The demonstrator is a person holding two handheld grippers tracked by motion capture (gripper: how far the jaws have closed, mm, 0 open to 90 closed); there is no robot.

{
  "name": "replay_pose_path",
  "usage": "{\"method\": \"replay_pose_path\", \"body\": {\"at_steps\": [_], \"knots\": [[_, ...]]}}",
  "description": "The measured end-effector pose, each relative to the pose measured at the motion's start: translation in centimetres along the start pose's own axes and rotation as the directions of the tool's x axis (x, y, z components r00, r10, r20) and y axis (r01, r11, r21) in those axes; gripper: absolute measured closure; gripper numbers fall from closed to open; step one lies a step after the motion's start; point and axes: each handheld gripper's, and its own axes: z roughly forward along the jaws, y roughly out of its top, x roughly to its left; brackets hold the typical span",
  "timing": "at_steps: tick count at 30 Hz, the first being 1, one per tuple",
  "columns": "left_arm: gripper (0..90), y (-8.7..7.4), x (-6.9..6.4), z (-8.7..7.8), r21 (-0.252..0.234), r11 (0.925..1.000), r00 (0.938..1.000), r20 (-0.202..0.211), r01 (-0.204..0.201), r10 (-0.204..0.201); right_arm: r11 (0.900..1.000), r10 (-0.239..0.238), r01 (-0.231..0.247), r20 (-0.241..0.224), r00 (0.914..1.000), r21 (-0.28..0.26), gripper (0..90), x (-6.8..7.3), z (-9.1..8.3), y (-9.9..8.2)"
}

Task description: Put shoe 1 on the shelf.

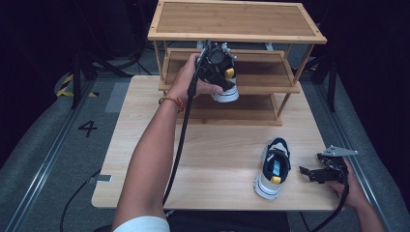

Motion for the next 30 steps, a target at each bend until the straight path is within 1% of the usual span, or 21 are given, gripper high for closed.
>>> {"method": "replay_pose_path", "body": {"at_steps": [1, 3, 4, 6, 7, 8, 9, 11, 12, 14, 15, 16, 17, 19, 20, 21, 23, 26, 28, 29, 30], "knots": [[29.6, -0.2, -0.2, -0.3, -0.022, 0.9995, 0.9996, -0.013, 0.023, -0.023, 1.0, -0.005, 0.005, -0.001, 1.0, -0.001, 0.5, 0.0, 0.0, 0.0], [25.9, -0.6, -0.4, -0.7, -0.058, 0.9975, 0.9983, -0.039, 0.04, -0.042, 1.0, -0.004, 0.004, -0.003, 1.0, -0.002, 0.5, 0.0, 0.0, 0.0], [24.5, -1.0, -0.7, -0.9, -0.079, 0.9956, 0.9962, -0.067, 0.05, -0.055, 1.0, -0.005, 0.005, -0.004, 1.0, -0.001, 0.5, 0.0, 0.0, 0.0], [21.0, -1.5, -1.0, -1.2, -0.101, 0.9929, 0.9935, -0.088, 0.064, -0.073, 1.0, -0.005, 0.005, -0.004, 1.0, -0.001, 0.5, 0.0, 0.0, 0.0], [20.2, -2.0, -1.1, -1.3, -0.125, 0.9873, 0.9885, -0.103, 0.098, -0.111, 1.0, -0.005, 0.005, -0.004, 1.0, -0.001, 0.5, 0.0, 0.0, 0.0], [20.4, -2.7, -1.1, -1.4, -0.165, 0.9762, 0.9826, -0.097, 0.141, -0.158, 1.0, -0.004, 0.004, -0.004, 1.0, -0.001, 0.5, 0.0, 0.0, 0.0], [20.3, -2.7, -1.1, -1.4, -0.165, 0.9762, 0.9826, -0.097, 0.141, -0.158, 1.0, -0.004, 0.004, -0.004, 1.0, -0.001, 0.5, 0.0, 0.0, 0.0], [20.2, -3.7, -1.1, -1.3, -0.206, 0.958, 0.9706, -0.093, 0.199, -0.222, 1.0, -0.004, 0.004, -0.004, 1.0, -0.001, 0.5, 0.0, 0.0, 0.0], [19.8, -4.1, -1.3, -1.0, -0.219, 0.951, 0.9661, -0.089, 0.219, -0.242, 1.0, -0.004, 0.004, -0.004, 1.0, -0.001, 0.5, 0.0, 0.0, 0.0], [16.9, -4.9, -1.4, -0.5, -0.226, 0.945, 0.9618, -0.084, 0.236, -0.26, 1.0, -0.004, 0.004, -0.004, 1.0, -0.001, 0.5, 0.0, 0.0, 0.0], [17.0, -5.3, -1.6, 0.0, -0.234, 0.9355, 0.9542, -0.077, 0.264, -0.289, 1.0, -0.005, 0.005, -0.004, 1.0, -0.001, 0.5, 0.0, 0.0, 0.0], [16.9, -5.3, -1.6, 0.0, -0.234, 0.9355, 0.9542, -0.077, 0.264, -0.289, 1.0, -0.004, 0.004, -0.004, 1.0, -0.001, 0.5, 0.0, 0.0, 0.0], [15.2, -5.6, -1.6, 0.4, -0.251, 0.9251, 0.9483, -0.068, 0.285, -0.31, 1.0, -0.004, 0.004, -0.004, 1.0, -0.001, 0.5, 0.0, 0.0, 0.0], [15.4, -5.9, -1.5, 0.7, -0.281, 0.9003, 0.9344, -0.031, 0.333, -0.355, 1.0, -0.005, 0.005, -0.004, 1.0, -0.001, 0.5, 0.0, 0.0, 0.0], [15.1, -5.9, -1.4, 0.8, -0.297, 0.8929, 0.9312, -0.03, 0.339, -0.363, 1.0, -0.005, 0.005, -0.005, 1.0, -0.001, 0.5, 0.0, 0.0, 0.0], [15.0, -5.9, -1.4, 0.9, -0.309, 0.8885, 0.9305, -0.03, 0.339, -0.365, 1.0, -0.004, 0.004, -0.005, 1.0, -0.001, 0.5, 0.0, 0.0, 0.0], [15.4, -5.7, -1.6, 1.2, -0.315, 0.8857, 0.9295, -0.027, 0.341, -0.368, 1.0, -0.005, 0.005, -0.004, 1.0, -0.002, 0.5, 0.0, 0.0, 0.0], [13.8, -5.4, -1.9, 1.3, -0.321, 0.8878, 0.9288, -0.058, 0.33, -0.366, 1.0, -0.005, 0.005, -0.004, 1.0, -0.002, 0.5, 0.0, 0.0, 0.0], [11.6, -5.3, -1.9, 1.7, -0.325, 0.8822, 0.9237, -0.06, 0.34, -0.378, 1.0, -0.005, 0.005, -0.004, 1.0, -0.002, 0.5, 0.0, 0.0, 0.0], [9.7, -5.3, -1.9, 1.7, -0.325, 0.8822, 0.9237, -0.06, 0.34, -0.378, 1.0, -0.005, 0.005, -0.004, 1.0, -0.002, 0.5, 0.0, 0.0, 0.0], [7.8, -5.2, -1.8, 1.8, -0.327, 0.8798, 0.9225, -0.055, 0.345, -0.382, 1.0, -0.006, 0.006, -0.005, 1.0, -0.002, 0.5, 0.0, 0.0, 0.0]]}}
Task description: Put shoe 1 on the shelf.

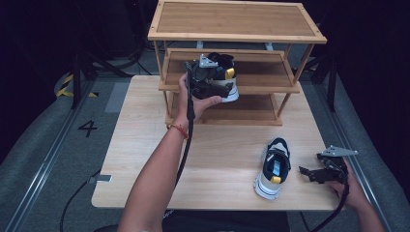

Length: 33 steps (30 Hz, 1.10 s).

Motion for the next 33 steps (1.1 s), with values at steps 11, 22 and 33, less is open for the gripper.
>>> {"method": "replay_pose_path", "body": {"at_steps": [11, 22, 33], "knots": [[7.9, 1.4, 1.7, 2.3, 0.037, 0.9993, 0.9999, -0.013, 0.012, -0.011, 1.0, -0.002, 0.002, -0.006, 1.0, 0.001, 0.5, 0.0, 0.0, 0.0], [9.2, 1.4, 3.4, 4.2, 0.005, 0.9997, 0.9981, -0.057, 0.023, -0.023, 1.0, -0.004, 0.004, -0.008, 1.0, 0.001, 0.5, -0.1, 0.1, 0.1], [16.1, 0.3, 3.1, 1.2, -0.05, 0.9971, 0.9976, -0.036, 0.058, -0.059, 1.0, -0.004, 0.004, -0.006, 1.0, 0.001, 0.5, 0.0, 0.0, 0.1]]}}
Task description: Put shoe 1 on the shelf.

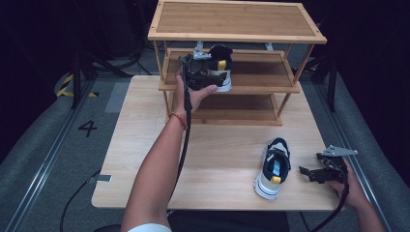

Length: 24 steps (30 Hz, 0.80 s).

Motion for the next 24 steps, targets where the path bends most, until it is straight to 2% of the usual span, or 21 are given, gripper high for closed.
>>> {"method": "replay_pose_path", "body": {"at_steps": [4, 7, 8, 10, 13, 14, 18, 21, 24], "knots": [[20.9, -0.6, -0.2, -0.7, 0.006, 0.9996, 0.9997, -0.001, -0.026, 0.026, 1.0, 0.002, -0.002, 0.002, 1.0, 0.0, 0.5, 0.0, 0.0, 0.0], [22.6, -1.0, -0.5, -0.3, 0.02, 0.9994, 0.9996, -0.006, -0.027, 0.027, 1.0, 0.004, -0.004, 0.004, 1.0, -0.001, 0.5, 0.1, 0.0, 0.0], [22.7, -1.1, -0.6, -0.1, 0.03, 0.9987, 0.9991, -0.008, -0.04, 0.041, 1.0, 0.004, -0.004, 0.004, 1.0, 0.0, 0.5, 0.1, 0.0, 0.0], [22.5, -1.2, -0.8, 0.1, 0.026, 0.9987, 0.999, -0.01, -0.043, 0.043, 1.0, 0.004, -0.004, 0.004, 1.0, 0.0, 0.5, 0.1, 0.0, 0.0], [21.8, -1.1, -1.1, 0.5, 0.018, 0.999, 0.999, -0.018, -0.041, 0.041, 1.0, 0.004, -0.004, 0.004, 1.0, -0.001, 0.5, 0.0, 0.0, 0.0], [21.8, -1.0, -1.2, 0.9, 0.02, 0.9988, 0.9984, -0.036, -0.043, 0.044, 1.0, 0.004, -0.004, 0.004, 1.0, 0.0, 0.5, 0.1, 0.0, 0.0], [21.4, -0.7, -0.8, 1.8, 0.023, 0.9991, 0.9977, -0.055, -0.037, 0.038, 1.0, 0.004, -0.004, 0.004, 1.0, 0.0, 0.5, 0.1, 0.0, 0.0], [21.8, -0.6, -0.6, 2.4, 0.015, 0.9998, 0.998, -0.062, -0.014, 0.014, 1.0, 0.006, -0.006, 0.006, 1.0, 0.0, 0.5, 0.1, 0.0, 0.0], [20.5, -0.7, -0.6, 2.4, 0.007, 0.9999, 0.9978, -0.065, -0.013, 0.013, 0.9999, 0.011, -0.011, 0.011, 0.9999, 0.0, 0.5, 0.1, 0.0, 0.0]]}}
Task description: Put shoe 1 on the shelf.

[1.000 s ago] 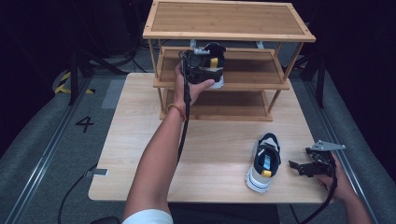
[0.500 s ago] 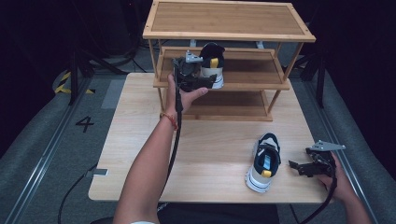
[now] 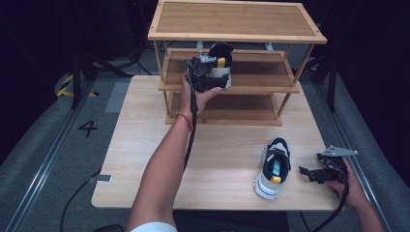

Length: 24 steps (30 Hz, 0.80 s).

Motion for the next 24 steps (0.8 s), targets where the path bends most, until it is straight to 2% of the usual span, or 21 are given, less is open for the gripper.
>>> {"method": "replay_pose_path", "body": {"at_steps": [2, 4, 6, 7, 8, 9, 10, 12, 13, 14, 15, 16, 18, 20, 21, 22, 23, 24], "knots": [[20.8, -0.1, 0.0, -0.4, -0.008, 1.0, 1.0, 0.006, -0.006, 0.006, 1.0, 0.0, 0.0, 0.0, 1.0, 0.0, 0.5, 0.0, 0.0, 0.0], [20.4, -0.2, -0.1, -1.6, -0.017, 0.9996, 0.9992, 0.032, -0.024, 0.024, 1.0, 0.001, -0.001, 0.004, 1.0, 0.001, 0.5, 0.0, 0.0, 0.0], [19.8, -0.6, -0.1, -3.0, -0.022, 0.9974, 0.9965, 0.045, -0.069, 0.07, 1.0, 0.006, -0.006, 0.006, 1.0, 0.002, 0.5, 0.0, -0.2, -0.1], [19.7, -0.6, -0.1, -3.0, -0.022, 0.9974, 0.9965, 0.045, -0.069, 0.07, 1.0, 0.006, -0.006, 0.006, 1.0, 0.002, 0.5, 0.0, -0.2, -0.1], [19.0, -1.1, -0.1, -4.1, -0.013, 0.994, 0.9919, 0.064, -0.109, 0.109, 1.0, 0.002, -0.002, 0.007, 1.0, 0.002, 0.5, -0.1, -0.3, -0.3], [18.6, -1.1, -0.1, -4.1, -0.013, 0.994, 0.9919, 0.064, -0.109, 0.109, 1.0, 0.002, -0.002, 0.007, 1.0, 0.002, 0.5, -0.1, -0.3, -0.3], [18.6, -1.6, -0.3, -5.1, 0.006, 0.9902, 0.9871, 0.08, -0.14, 0.139, 1.0, 0.002, -0.002, 0.003, 1.0, 0.001, 0.5, -0.1, -0.3, -0.3], [18.3, -2.5, -0.5, -6.4, 0.011, 0.9828, 0.9799, 0.079, -0.184, 0.183, 0.9999, 0.0, 0.0, -0.001, 1.0, 0.011, 0.5, -0.1, -0.5, -0.4], [18.2, -2.9, -0.5, -6.8, 0.012, 0.9807, 0.9774, 0.086, -0.195, 0.193, 0.9999, -0.003, 0.003, -0.002, 1.0, 0.013, 0.5, -0.1, -0.5, -0.4], [18.1, -3.4, -0.6, -7.5, 0.016, 0.981, 0.9764, 0.101, -0.193, 0.191, 0.9999, -0.002, 0.002, -0.001, 1.0, 0.012, 0.5, -0.1, -0.6, -0.4], [18.0, -4.2, -0.5, -8.2, 0.02, 0.9782, 0.9727, 0.111, -0.207, 0.203, 1.0, -0.002, 0.002, 0.0, 1.0, 0.01, 0.5, -0.1, -0.6, -0.5], [18.0, -5.4, -0.6, -9.0, 0.032, 0.978, 0.9713, 0.127, -0.206, 0.201, 1.0, 0.001, -0.001, 0.004, 1.0, 0.008, 0.5, 0.0, -0.6, -0.5], [17.7, -6.9, -0.6, -9.8, 0.058, 0.9725, 0.9679, 0.127, -0.226, 0.217, 0.9999, 0.008, -0.008, 0.004, 1.0, 0.008, 0.5, 0.1, -0.6, -0.6], [17.8, -8.4, -0.6, -10.6, 0.09, 0.9654, 0.9634, 0.135, -0.245, 0.231, 0.9997, -0.014, 0.014, -0.013, 0.9998, 0.018, 0.5, 0.1, -0.8, -0.6], [17.8, -8.4, -0.6, -10.6, 0.09, 0.9654, 0.9634, 0.135, -0.245, 0.231, 0.9996, -0.017, 0.017, -0.018, 0.9997, 0.021, 0.5, 0.1, -0.8, -0.6], [17.7, -10.0, -0.6, -11.5, 0.117, 0.9564, 0.9582, 0.136, -0.268, 0.252, 0.9995, -0.02, 0.021, -0.02, 0.9996, 0.024, 0.5, 0.1, -0.9, -0.6], [17.8, -10.0, -0.6, -11.5, 0.117, 0.9564, 0.9582, 0.136, -0.268, 0.252, 0.9995, -0.02, 0.021, -0.02, 0.9996, 0.024, 0.5, 0.1, -0.9, -0.6], [17.8, -10.8, -0.7, -11.8, 0.122, 0.954, 0.9563, 0.14, -0.274, 0.257, 0.9992, -0.021, 0.022, -0.019, 0.9996, 0.032, 0.5, 0.1, -0.9, -0.5]]}}
